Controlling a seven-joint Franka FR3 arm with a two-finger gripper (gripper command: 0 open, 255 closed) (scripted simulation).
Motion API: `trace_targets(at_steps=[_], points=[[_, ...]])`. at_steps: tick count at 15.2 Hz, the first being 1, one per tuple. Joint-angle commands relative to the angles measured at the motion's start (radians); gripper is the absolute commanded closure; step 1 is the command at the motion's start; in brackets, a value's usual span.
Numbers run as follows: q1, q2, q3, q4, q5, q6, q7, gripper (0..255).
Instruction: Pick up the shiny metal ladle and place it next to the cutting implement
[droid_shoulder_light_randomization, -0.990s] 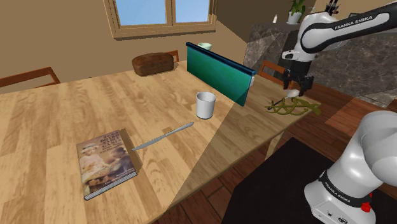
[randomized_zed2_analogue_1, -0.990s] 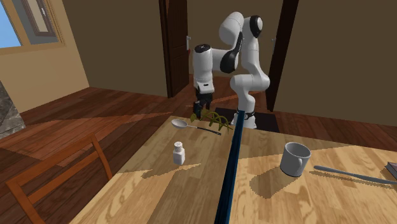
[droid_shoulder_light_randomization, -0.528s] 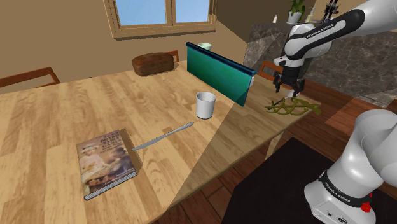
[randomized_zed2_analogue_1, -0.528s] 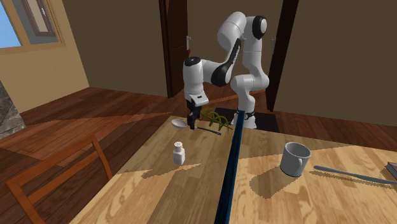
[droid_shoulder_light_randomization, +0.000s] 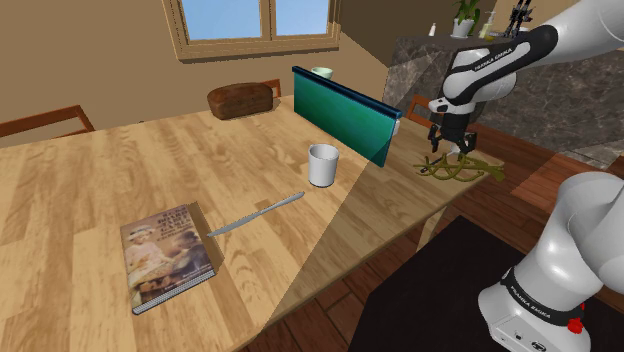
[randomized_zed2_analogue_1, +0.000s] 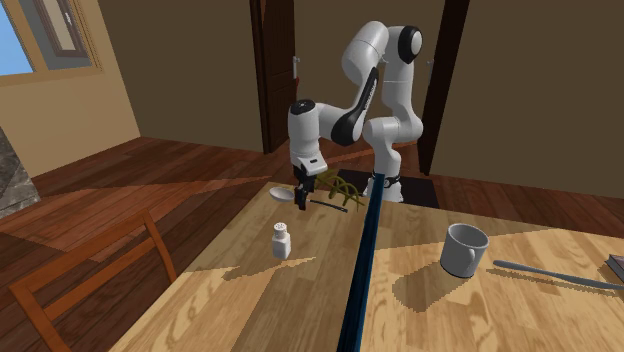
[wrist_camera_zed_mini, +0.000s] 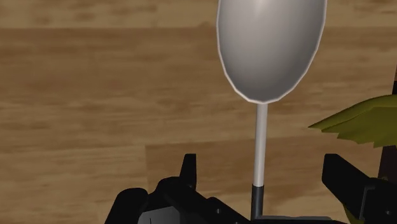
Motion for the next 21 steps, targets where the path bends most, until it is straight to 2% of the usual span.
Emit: trace_targets(at_steps=[1, 4, 5, 14, 21], points=[[0.0, 0.002, 0.0, -0.001, 0.002, 0.002, -0.001, 0], [0.0, 0.002, 0.0, 0.0, 0.002, 0.002, -0.001, 0], [0.0, 0.002, 0.0, 0.0, 0.002, 0.002, -0.001, 255], [0.0, 0.002, 0.0, -0.001, 0.002, 0.002, -0.001, 255], [-0.014, -0.092, 0.034, 0.045, -0.068, -0.11, 0.049, 255]])
